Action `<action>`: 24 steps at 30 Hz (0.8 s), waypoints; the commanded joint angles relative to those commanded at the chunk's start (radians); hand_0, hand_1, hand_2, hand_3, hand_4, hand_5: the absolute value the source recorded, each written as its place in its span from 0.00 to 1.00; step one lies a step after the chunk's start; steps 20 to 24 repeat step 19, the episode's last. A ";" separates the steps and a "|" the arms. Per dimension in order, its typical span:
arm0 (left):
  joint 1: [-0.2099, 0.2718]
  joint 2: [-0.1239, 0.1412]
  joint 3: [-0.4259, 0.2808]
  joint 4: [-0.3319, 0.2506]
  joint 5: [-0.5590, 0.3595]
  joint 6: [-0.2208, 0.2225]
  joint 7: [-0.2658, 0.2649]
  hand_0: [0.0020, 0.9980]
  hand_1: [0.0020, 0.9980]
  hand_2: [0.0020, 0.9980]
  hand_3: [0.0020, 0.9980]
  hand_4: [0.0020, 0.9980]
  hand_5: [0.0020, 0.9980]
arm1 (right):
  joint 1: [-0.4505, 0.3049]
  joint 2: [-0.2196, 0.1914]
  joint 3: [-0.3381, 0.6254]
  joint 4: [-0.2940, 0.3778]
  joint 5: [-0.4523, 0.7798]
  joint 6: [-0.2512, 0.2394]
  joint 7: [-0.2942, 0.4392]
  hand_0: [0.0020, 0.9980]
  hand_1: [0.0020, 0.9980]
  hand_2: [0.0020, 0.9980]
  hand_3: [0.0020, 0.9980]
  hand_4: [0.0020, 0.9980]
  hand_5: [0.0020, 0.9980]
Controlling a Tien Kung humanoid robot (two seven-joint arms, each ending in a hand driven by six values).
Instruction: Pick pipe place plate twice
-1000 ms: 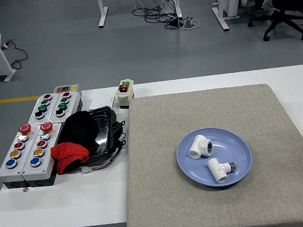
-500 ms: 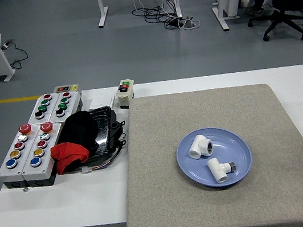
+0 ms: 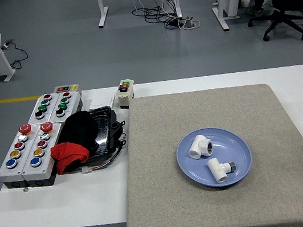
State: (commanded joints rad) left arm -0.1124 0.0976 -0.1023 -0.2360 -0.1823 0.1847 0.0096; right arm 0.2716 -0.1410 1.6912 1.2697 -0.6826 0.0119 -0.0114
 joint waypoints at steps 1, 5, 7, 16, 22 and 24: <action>-0.001 0.000 0.000 0.000 0.000 0.000 0.000 0.63 0.58 0.58 0.59 0.28 1.00 | 0.000 0.000 -0.001 0.000 0.000 -0.002 0.001 0.93 0.86 0.94 0.91 0.58 0.83; -0.003 -0.001 0.006 0.000 -0.009 -0.001 -0.003 0.63 0.58 0.58 0.60 0.28 1.00 | 0.002 0.000 -0.001 0.001 0.003 -0.008 0.006 0.92 0.86 0.94 0.92 0.58 0.83; -0.003 -0.002 0.007 0.000 -0.011 -0.001 -0.004 0.63 0.58 0.58 0.60 0.28 1.00 | 0.002 -0.001 -0.003 0.002 0.005 -0.009 0.008 0.92 0.86 0.94 0.92 0.58 0.83; 0.004 -0.005 0.001 -0.001 -0.003 0.000 -0.002 0.63 0.58 0.58 0.60 0.28 1.00 | -0.004 0.001 -0.020 0.002 0.012 -0.008 0.012 0.93 0.86 0.94 0.91 0.57 0.83; 0.006 -0.005 0.000 -0.001 -0.001 0.000 -0.002 0.63 0.58 0.58 0.60 0.28 1.00 | -0.007 0.001 -0.023 0.002 0.012 -0.008 0.011 0.93 0.86 0.94 0.91 0.57 0.83; 0.006 -0.005 0.000 -0.001 -0.001 0.000 -0.002 0.63 0.58 0.58 0.60 0.28 1.00 | -0.007 0.001 -0.023 0.002 0.012 -0.008 0.011 0.93 0.86 0.94 0.91 0.57 0.83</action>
